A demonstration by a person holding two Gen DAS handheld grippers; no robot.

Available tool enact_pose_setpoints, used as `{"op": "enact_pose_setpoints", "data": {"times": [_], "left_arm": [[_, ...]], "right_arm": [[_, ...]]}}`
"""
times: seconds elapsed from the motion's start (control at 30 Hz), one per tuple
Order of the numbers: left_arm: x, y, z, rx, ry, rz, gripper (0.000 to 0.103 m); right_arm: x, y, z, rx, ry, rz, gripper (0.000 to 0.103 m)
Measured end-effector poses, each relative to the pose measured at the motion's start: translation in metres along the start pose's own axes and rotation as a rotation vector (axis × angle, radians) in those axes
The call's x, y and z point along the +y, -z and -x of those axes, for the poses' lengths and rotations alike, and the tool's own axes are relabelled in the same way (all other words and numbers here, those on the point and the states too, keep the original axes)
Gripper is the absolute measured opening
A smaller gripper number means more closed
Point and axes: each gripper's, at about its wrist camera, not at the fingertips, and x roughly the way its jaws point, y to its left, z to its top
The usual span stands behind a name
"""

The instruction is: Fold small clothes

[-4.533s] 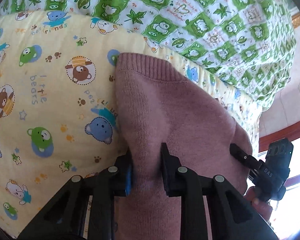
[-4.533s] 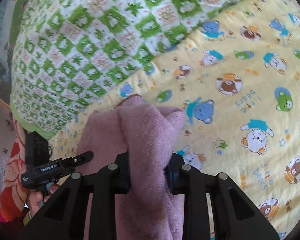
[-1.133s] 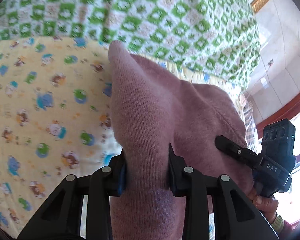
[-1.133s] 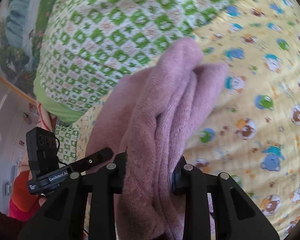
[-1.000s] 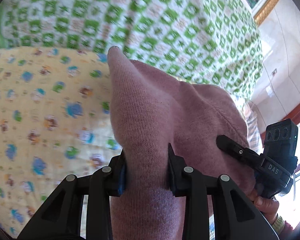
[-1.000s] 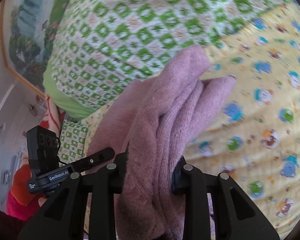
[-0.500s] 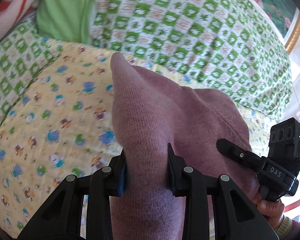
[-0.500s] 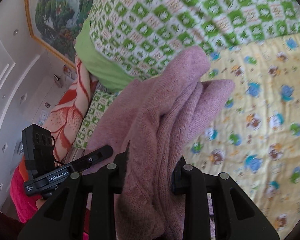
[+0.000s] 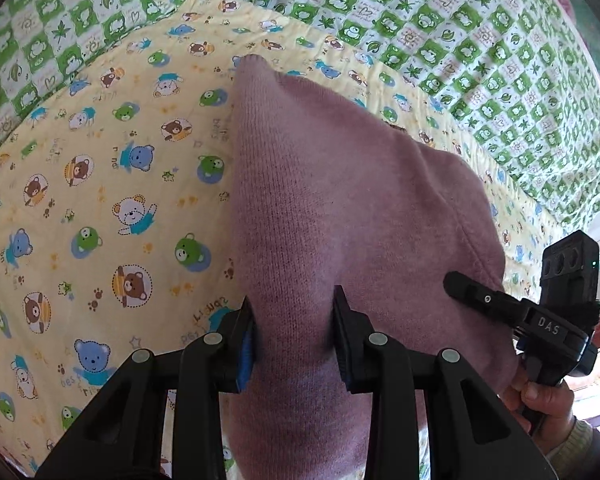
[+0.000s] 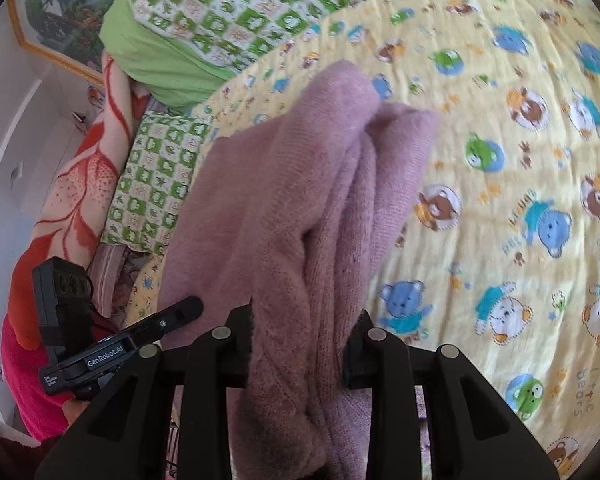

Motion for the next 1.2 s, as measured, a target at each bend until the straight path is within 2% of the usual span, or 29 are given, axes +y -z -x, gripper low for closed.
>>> {"op": "enact_pose_setpoints", "data": {"times": [0.13, 0.37, 0.57, 0.63, 0.77, 0.97, 1.13, 1.2], "left_arm": [[-0.001, 0.0, -0.005, 0.005, -0.003, -0.004, 0.035], [0.014, 0.003, -0.008, 0.001, 0.064, 0.052, 0.041], [0.02, 0.004, -0.001, 0.026, 0.07, 0.1, 0.051], [0.021, 0.008, 0.005, 0.026, 0.073, 0.103, 0.051], [0.023, 0.021, 0.022, 0.015, 0.042, 0.077, 0.057], [0.029, 0.041, 0.042, -0.012, -0.022, 0.049, 0.057], [0.023, 0.047, 0.046, -0.004, -0.053, -0.006, 0.057], [0.025, 0.048, 0.04, 0.014, -0.068, 0.002, 0.057]], "right_arm": [[-0.008, 0.003, -0.004, 0.01, 0.018, -0.007, 0.032], [-0.017, 0.006, -0.008, 0.006, 0.044, -0.011, 0.035], [-0.016, 0.003, -0.004, 0.009, 0.048, -0.043, 0.044], [-0.016, 0.004, 0.005, 0.001, 0.056, -0.057, 0.046], [-0.017, 0.013, 0.031, -0.043, 0.064, -0.076, 0.046], [-0.012, 0.028, 0.069, -0.135, 0.103, -0.076, 0.046], [0.007, 0.021, 0.071, -0.17, 0.126, -0.007, 0.046], [0.008, 0.013, 0.061, -0.153, 0.133, -0.005, 0.046]]}}
